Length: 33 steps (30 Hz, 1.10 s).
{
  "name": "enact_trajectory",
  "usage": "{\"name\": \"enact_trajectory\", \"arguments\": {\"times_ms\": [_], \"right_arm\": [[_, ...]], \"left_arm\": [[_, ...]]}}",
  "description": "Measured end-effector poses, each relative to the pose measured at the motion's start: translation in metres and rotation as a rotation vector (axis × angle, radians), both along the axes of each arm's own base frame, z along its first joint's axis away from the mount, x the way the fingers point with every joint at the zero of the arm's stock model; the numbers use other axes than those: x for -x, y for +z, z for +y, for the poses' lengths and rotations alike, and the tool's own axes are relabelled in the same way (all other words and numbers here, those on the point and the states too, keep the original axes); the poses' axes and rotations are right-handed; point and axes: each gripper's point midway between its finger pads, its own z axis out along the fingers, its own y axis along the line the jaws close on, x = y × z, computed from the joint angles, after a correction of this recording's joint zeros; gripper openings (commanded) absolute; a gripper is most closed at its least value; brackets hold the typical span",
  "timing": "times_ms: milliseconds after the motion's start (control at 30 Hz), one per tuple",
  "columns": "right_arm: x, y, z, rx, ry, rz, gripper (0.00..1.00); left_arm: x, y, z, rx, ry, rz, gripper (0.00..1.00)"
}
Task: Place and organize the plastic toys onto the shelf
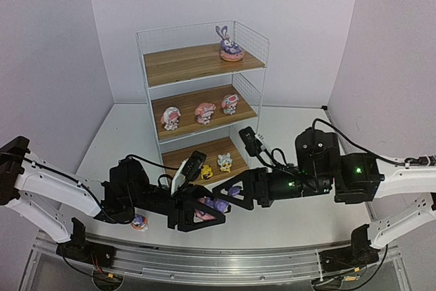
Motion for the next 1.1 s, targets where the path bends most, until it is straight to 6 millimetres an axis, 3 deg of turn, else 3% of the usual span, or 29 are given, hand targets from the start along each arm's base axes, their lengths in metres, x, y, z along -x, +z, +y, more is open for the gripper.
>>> {"name": "enact_trajectory", "arguments": {"times_ms": [167, 367, 633, 867, 1033, 1100], "right_arm": [[0.011, 0.016, -0.001, -0.108, 0.078, -0.088, 0.74], [0.026, 0.034, 0.008, -0.215, 0.191, -0.151, 0.61], [0.030, 0.041, 0.013, -0.282, 0.229, -0.208, 0.51], [0.020, 0.036, 0.018, -0.271, 0.174, -0.246, 0.53], [0.015, 0.032, 0.018, -0.258, 0.150, -0.278, 0.61], [0.015, 0.030, 0.018, -0.251, 0.146, -0.284, 0.70]], "left_arm": [[0.009, 0.016, 0.005, 0.068, -0.048, -0.016, 0.00], [0.014, 0.024, 0.009, 0.108, -0.073, -0.034, 0.00], [0.013, 0.029, 0.010, 0.120, -0.059, -0.024, 0.00], [0.003, 0.024, 0.013, 0.104, 0.023, 0.012, 0.00], [-0.010, 0.027, 0.011, 0.113, 0.098, 0.031, 0.00], [-0.015, 0.030, 0.012, 0.126, 0.125, 0.034, 0.00]]}}
